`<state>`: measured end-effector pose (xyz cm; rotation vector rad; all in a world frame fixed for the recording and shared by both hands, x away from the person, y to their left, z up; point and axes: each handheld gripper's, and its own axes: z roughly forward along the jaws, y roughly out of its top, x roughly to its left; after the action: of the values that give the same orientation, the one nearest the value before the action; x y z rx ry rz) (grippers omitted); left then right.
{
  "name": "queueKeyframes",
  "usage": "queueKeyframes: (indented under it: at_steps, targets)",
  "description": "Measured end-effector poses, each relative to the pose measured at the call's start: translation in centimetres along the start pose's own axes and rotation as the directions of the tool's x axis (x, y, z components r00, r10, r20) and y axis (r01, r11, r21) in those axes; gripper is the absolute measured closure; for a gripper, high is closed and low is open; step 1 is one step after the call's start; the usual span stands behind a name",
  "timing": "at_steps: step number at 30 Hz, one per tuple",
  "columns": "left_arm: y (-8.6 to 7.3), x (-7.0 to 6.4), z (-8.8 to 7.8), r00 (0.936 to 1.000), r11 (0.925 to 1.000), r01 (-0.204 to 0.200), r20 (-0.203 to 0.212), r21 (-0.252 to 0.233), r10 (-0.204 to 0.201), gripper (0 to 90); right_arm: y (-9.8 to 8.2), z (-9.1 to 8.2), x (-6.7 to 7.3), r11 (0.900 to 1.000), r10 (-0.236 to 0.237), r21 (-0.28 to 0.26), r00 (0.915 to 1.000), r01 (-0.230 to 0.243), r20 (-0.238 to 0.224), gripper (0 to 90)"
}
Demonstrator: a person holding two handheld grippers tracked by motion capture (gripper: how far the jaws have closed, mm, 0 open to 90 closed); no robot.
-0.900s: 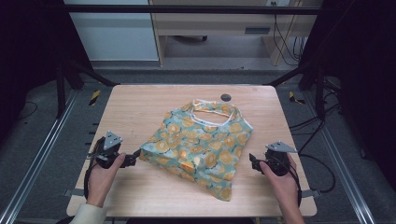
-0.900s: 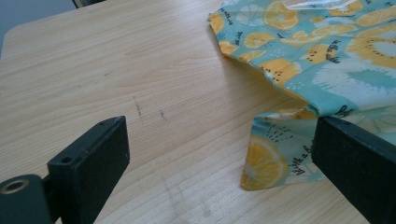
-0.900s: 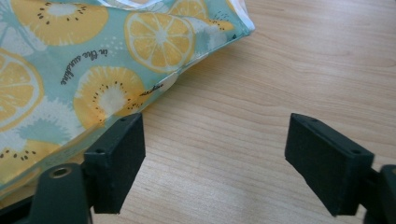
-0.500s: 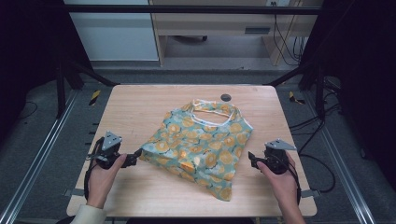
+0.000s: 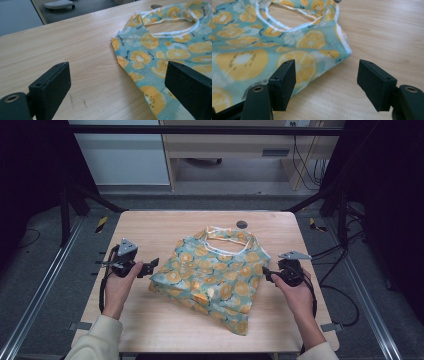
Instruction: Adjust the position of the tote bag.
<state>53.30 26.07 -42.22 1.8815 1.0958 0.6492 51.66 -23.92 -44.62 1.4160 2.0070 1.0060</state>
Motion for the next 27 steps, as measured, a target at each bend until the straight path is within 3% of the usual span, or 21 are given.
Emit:
queueKeyframes:
  at_steps: [5,6,10,15,18,23,27]
  targets:
    - [-1.2,-0.2,-0.2,1.0,0.9999,-0.006,-0.003,0.012,0.006,6.1,1.5,1.1,-1.0,0.999,0.036,0.001,0.9994,-0.036,-0.004,27.8]
    - [-1.5,-0.3,-0.3,1.0,0.9999,-0.001,-0.004,0.012,0.001,6.1,1.7,1.3,-1.2,0.997,0.071,-0.001,0.9973,-0.071,-0.018,27.4]
    - [-2.0,-0.7,-0.5,0.9998,0.9993,-0.02,-0.004,0.03,0.02,6.1,2.4,2.3,-1.6,0.993,0.116,0.009,0.993,-0.115,-0.024,25.3]
    - [-1.8,-1.4,-0.4,0.9991,0.9989,-0.042,-0.011,0.02,0.042,6.1,3.2,3.8,-2.1,0.992,0.12,0.03,0.9928,-0.12,0.004,22.5]
    - [-1.7,-1.8,-0.2,0.9984,0.9981,-0.056,-0.007,0.024,0.057,6.1,3.2,5.0,-2.6,0.985,0.167,0.045,0.986,-0.166,-0.006,21.0]
    - [-1.6,-2.3,0.0,0.9968,0.9962,-0.079,-0.006,0.036,0.079,6.0,2.7,6.4,-3.1,0.978,0.191,0.086,0.9816,-0.191,0.009,17.4]
    - [-1.7,-2.3,0.0,0.9976,0.9971,-0.069,-0.004,0.033,0.069,6.0,2.1,7.1,-3.3,0.968,0.228,0.104,0.9736,-0.227,-0.002,16.3]
